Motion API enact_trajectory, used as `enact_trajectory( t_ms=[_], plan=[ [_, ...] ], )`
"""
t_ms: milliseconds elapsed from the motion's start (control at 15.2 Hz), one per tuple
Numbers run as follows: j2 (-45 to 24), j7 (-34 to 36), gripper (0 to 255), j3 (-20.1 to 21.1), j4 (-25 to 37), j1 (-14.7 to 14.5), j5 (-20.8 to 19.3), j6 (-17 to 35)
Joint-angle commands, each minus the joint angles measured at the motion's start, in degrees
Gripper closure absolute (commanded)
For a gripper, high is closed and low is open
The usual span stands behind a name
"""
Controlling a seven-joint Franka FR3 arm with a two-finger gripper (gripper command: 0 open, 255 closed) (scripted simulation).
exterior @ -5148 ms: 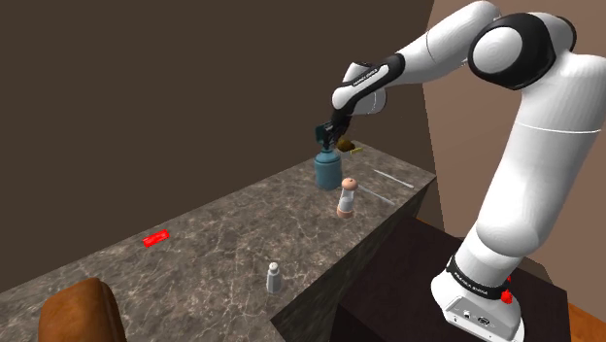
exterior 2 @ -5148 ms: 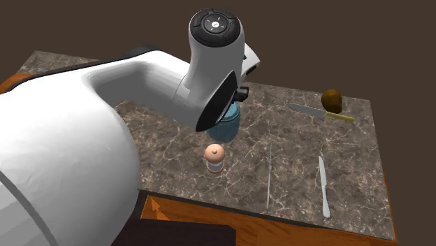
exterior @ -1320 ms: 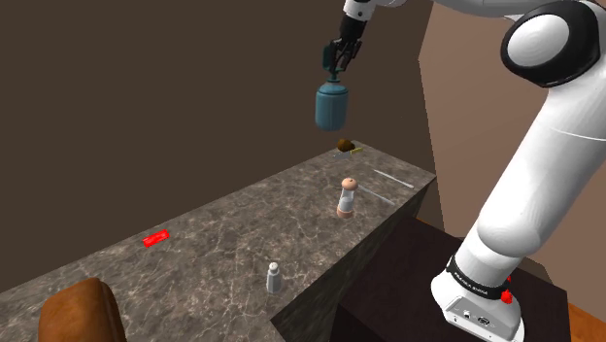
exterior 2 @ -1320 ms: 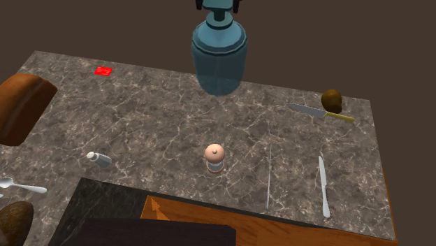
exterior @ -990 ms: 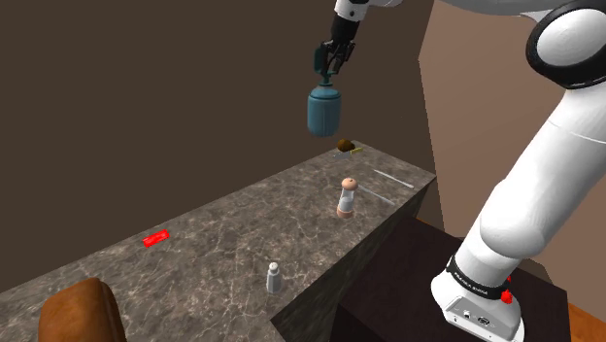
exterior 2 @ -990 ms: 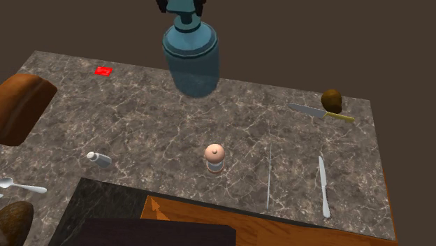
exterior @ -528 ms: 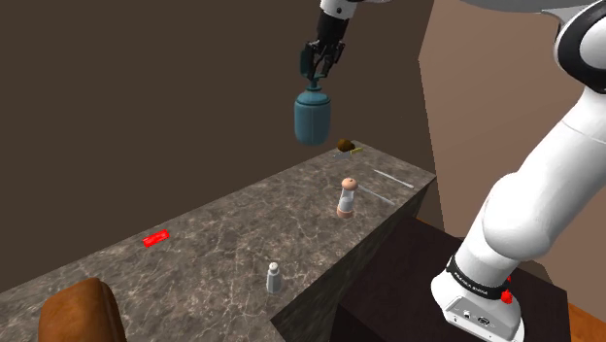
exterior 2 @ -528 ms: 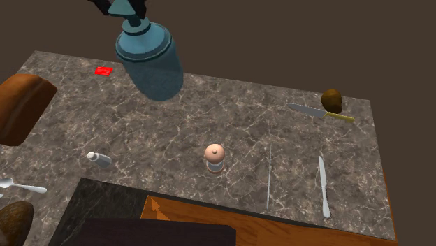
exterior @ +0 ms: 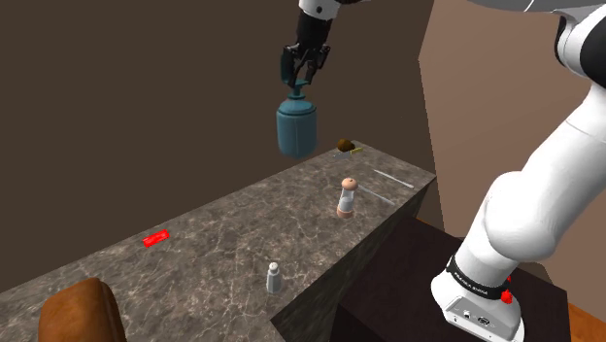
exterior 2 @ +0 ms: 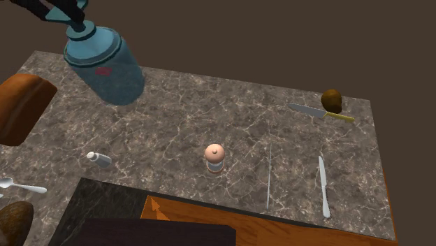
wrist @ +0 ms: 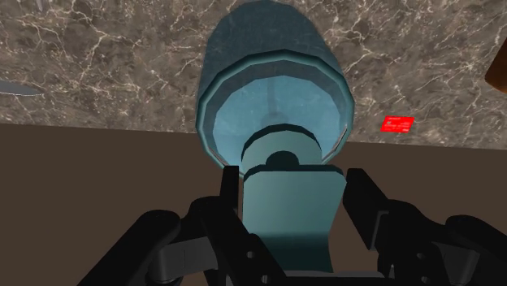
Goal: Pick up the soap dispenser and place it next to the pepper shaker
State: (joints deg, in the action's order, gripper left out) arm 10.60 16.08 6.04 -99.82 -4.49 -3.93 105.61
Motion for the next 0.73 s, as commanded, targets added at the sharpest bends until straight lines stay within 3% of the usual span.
enact_trajectory(
  t_ms=[0,660],
  plan=[
    [-0.1,3.2,255,1.9,0.5,-1.1,-0.6,-0.5],
    [-4.8,17.9,255,10.9,6.4,-6.6,-4.2,-3.5]
  ],
)
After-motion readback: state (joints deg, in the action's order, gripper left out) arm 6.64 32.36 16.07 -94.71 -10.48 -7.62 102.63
